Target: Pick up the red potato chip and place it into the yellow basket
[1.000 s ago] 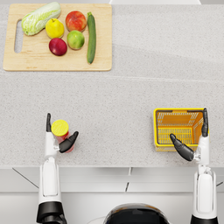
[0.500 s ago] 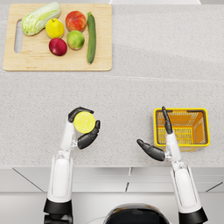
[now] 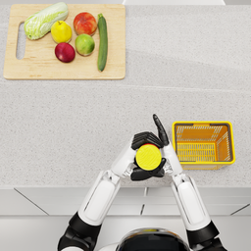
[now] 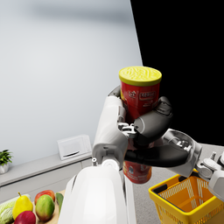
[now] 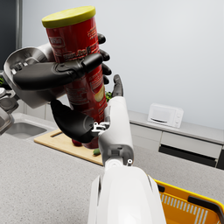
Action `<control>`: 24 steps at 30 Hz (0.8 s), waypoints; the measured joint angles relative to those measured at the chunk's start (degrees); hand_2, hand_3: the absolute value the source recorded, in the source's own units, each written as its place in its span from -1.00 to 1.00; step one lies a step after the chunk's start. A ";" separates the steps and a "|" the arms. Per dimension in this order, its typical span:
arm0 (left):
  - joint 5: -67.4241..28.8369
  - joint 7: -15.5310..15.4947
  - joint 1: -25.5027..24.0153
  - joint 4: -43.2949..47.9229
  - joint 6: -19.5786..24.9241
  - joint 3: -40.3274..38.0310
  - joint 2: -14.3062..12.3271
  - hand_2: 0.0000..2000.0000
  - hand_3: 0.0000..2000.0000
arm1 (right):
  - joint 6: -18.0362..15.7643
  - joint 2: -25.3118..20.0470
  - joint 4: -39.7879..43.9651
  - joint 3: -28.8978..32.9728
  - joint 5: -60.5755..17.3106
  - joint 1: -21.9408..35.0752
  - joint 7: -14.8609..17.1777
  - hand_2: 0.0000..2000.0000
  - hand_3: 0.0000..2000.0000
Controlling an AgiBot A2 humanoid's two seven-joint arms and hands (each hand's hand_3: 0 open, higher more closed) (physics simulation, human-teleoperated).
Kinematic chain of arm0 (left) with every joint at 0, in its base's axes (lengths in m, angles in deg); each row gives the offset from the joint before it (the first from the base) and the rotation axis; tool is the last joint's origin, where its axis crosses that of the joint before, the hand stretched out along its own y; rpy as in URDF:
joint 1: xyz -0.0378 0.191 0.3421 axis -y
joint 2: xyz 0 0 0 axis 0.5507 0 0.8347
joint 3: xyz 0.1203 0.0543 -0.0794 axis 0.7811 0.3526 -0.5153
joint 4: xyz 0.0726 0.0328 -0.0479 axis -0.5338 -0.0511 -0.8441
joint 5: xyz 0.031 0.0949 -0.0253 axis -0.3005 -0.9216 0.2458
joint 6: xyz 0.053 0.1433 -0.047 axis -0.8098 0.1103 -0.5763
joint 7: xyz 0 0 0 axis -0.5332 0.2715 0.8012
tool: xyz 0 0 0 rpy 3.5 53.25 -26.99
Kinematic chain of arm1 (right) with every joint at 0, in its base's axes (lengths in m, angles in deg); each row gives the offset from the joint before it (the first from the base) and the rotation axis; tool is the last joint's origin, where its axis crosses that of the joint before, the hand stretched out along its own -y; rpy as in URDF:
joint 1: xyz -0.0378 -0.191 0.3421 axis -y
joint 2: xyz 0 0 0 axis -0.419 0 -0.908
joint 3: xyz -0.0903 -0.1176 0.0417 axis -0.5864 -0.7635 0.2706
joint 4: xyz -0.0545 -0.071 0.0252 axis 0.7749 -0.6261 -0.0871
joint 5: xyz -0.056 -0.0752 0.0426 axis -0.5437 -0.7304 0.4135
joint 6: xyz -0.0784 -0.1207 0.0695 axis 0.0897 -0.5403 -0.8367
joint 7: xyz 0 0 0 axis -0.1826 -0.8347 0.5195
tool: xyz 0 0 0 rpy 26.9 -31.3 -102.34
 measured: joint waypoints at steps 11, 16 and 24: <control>-0.15 -0.13 -0.09 1.21 -4.48 3.00 2.41 -1.00 0.02 | -12.21 0.99 0.06 0.94 -0.11 0.88 0.18 1.00 1.00; -0.03 0.09 -2.38 5.51 -5.88 2.34 4.72 -1.00 -1.00 | -13.61 0.58 0.11 0.34 0.05 1.19 0.13 1.00 1.00; 0.12 0.11 -10.37 12.59 -6.03 -23.79 7.91 -1.00 -1.00 | -16.23 -1.04 0.74 18.20 0.05 7.64 0.04 1.00 1.00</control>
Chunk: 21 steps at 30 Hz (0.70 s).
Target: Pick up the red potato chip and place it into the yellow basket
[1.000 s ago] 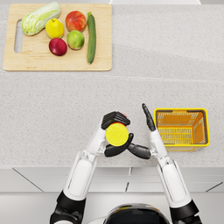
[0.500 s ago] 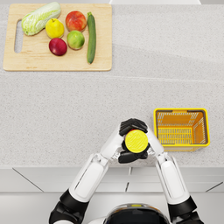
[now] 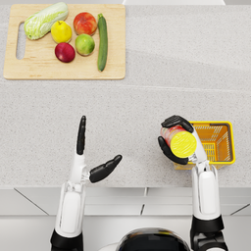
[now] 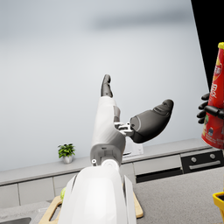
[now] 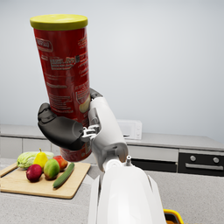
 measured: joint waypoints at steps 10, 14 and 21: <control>0.04 0.00 1.15 -4.32 -0.01 -12.34 0.73 -1.00 -1.00 | 0.82 0.73 0.52 12.80 0.07 -0.70 17.89 1.00 1.00; 0.04 0.00 1.60 -6.15 -0.01 -12.72 0.88 -1.00 -1.00 | 3.38 0.41 2.37 12.64 0.06 -3.13 19.34 -1.00 0.35; 0.03 0.00 5.84 -9.19 -0.01 -10.92 1.98 -1.00 -1.00 | 14.10 1.55 0.43 11.74 0.08 -0.98 5.14 -1.00 -1.00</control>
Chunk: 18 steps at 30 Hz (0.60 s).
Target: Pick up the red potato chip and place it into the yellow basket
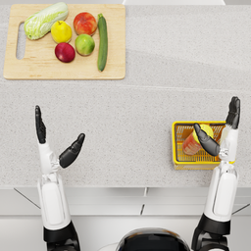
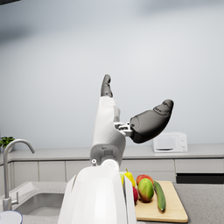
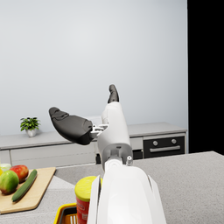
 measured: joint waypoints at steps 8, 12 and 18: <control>0.00 0.00 6.06 -5.14 0.00 0.20 1.27 -1.00 -1.00 | 1.87 2.44 -0.04 2.51 0.01 4.96 -4.88 -1.00 -1.00; 0.00 0.00 6.17 -5.84 0.00 0.19 1.26 -1.00 -1.00 | 1.97 2.32 0.06 2.89 0.01 4.38 -5.14 -1.00 -1.00; 0.00 0.00 6.20 -6.05 0.00 0.19 1.26 -1.00 -1.00 | 2.00 2.29 0.10 3.01 0.01 4.22 -5.23 -1.00 -1.00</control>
